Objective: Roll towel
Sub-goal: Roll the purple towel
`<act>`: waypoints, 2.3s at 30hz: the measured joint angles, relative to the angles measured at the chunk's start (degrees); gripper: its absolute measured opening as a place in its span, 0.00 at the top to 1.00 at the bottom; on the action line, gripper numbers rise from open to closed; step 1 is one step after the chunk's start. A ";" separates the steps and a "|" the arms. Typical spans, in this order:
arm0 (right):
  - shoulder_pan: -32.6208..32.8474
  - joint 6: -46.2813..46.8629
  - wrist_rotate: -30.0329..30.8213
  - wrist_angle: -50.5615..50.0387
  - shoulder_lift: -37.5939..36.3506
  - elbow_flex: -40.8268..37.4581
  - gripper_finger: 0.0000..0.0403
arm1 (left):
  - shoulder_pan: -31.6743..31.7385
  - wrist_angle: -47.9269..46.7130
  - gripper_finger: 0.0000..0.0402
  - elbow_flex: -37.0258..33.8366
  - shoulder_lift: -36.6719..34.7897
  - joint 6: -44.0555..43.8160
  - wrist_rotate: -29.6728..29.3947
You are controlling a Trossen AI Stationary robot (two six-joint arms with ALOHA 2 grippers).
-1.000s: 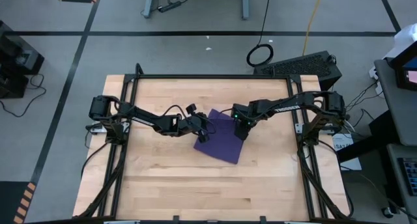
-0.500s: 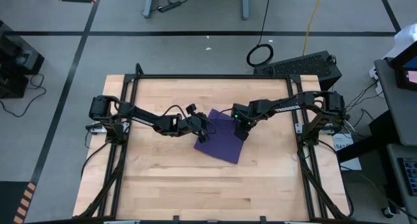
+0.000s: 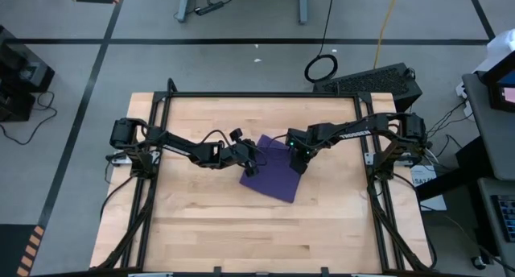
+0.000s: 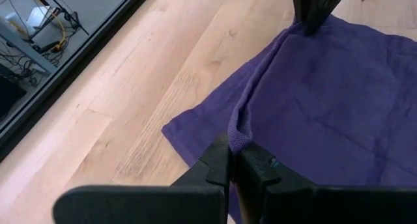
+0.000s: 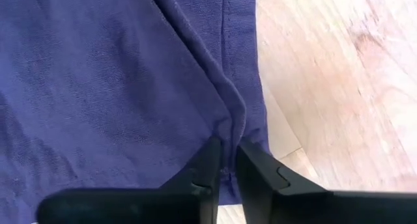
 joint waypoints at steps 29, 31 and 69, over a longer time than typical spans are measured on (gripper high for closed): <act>0.07 -1.20 0.02 -2.62 -0.02 1.29 0.95 | 0.02 -0.02 0.96 0.00 -0.02 0.00 0.02; 0.07 -1.24 0.02 -2.65 -0.02 1.32 0.98 | 0.01 -0.02 0.96 0.00 -0.02 0.00 0.02; 4.07 3.76 -1.07 -20.87 -0.07 9.61 0.99 | 0.68 3.34 0.96 0.00 -2.03 1.90 0.96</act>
